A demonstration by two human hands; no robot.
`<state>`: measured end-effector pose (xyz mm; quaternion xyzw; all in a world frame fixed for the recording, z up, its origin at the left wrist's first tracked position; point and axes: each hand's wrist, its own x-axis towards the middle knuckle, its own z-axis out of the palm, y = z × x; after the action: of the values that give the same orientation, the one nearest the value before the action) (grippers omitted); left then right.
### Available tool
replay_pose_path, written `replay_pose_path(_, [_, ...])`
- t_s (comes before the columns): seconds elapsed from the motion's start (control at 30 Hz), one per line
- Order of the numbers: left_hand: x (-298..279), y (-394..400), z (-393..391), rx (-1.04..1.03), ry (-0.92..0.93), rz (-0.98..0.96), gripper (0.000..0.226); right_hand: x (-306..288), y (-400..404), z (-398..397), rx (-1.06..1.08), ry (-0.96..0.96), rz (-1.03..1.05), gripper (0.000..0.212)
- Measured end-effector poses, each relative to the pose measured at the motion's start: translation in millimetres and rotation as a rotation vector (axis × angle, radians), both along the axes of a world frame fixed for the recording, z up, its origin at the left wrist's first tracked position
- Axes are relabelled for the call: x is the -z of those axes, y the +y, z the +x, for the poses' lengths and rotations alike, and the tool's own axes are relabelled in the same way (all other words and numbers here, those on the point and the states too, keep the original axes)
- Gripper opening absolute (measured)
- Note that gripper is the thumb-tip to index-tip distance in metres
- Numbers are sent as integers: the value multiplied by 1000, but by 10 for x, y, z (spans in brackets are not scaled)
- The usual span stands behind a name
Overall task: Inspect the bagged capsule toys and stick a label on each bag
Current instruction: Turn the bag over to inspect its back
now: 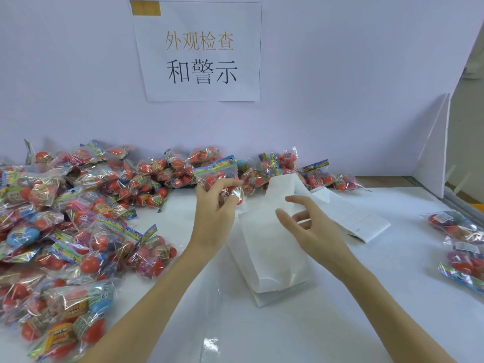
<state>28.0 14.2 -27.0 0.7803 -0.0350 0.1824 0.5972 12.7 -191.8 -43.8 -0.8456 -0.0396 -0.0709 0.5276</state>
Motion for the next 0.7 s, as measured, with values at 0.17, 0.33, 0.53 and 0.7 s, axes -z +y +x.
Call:
replay_pose_path(0.17, [31,-7,-14,-10,73,109,45,32,41,-19,-49,-63,186,46])
replay_pose_path(0.33, [26,-55,-63,200,25,119,65,17,14,15,70,-131,354,37])
replay_pose_path(0.53, [49,62,-74,588,-38,319,74,107,-62,117,224,-158,380,21])
replay_pose_path(0.7, [112,98,-52,620,-81,477,43,136,-94,143,291,-96,368,26])
